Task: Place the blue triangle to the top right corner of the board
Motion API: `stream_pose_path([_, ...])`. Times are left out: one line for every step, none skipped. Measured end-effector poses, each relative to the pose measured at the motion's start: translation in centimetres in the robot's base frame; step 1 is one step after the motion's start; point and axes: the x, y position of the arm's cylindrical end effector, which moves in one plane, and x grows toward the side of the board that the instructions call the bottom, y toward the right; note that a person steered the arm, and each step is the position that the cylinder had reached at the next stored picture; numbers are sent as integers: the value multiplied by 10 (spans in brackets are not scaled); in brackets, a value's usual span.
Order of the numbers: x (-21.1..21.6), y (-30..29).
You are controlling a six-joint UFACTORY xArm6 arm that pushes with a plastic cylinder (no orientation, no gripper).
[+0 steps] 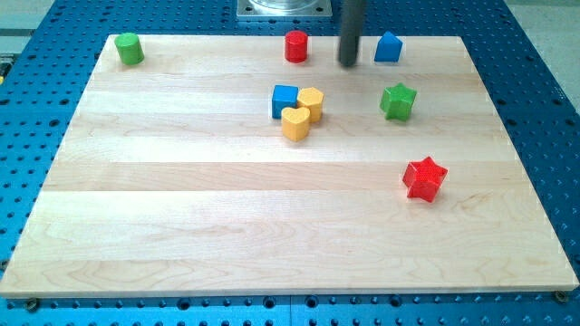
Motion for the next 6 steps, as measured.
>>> stream_pose_path([-16,-6])
stream_pose_path([-20,24])
stream_pose_path([-20,74])
stream_pose_path([-19,101])
stream_pose_path([44,4])
stream_pose_path([78,87])
